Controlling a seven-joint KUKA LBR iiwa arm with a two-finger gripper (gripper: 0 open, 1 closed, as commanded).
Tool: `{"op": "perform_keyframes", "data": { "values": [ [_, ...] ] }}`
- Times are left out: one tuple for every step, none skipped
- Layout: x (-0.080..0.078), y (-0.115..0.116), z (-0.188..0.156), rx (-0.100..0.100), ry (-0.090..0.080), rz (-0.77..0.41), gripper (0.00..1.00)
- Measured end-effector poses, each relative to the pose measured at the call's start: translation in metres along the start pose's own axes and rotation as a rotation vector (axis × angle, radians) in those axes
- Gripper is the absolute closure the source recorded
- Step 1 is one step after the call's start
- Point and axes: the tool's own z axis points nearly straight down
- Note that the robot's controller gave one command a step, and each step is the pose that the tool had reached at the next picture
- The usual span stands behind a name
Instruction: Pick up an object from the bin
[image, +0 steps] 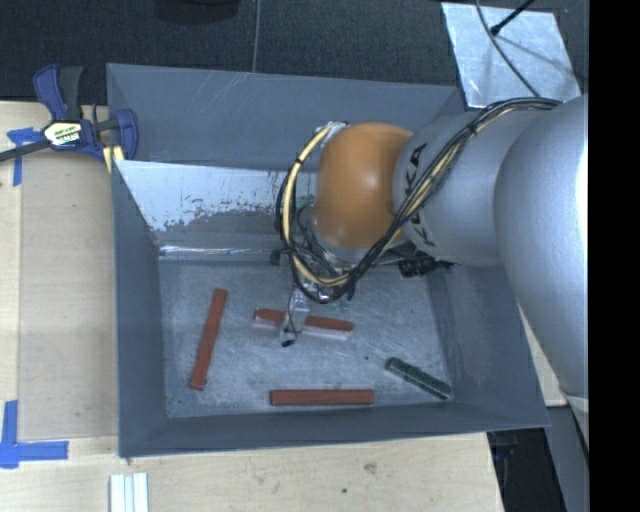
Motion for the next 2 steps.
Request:
{"op": "perform_keyframes", "data": {
  "values": [
    [0.0094, -0.0223, 0.0294, -0.001, 0.009, -0.001, 0.00],
    [0.0080, -0.0203, 0.0269, -0.004, 0.004, -0.002, 1.00]
  ]
}}
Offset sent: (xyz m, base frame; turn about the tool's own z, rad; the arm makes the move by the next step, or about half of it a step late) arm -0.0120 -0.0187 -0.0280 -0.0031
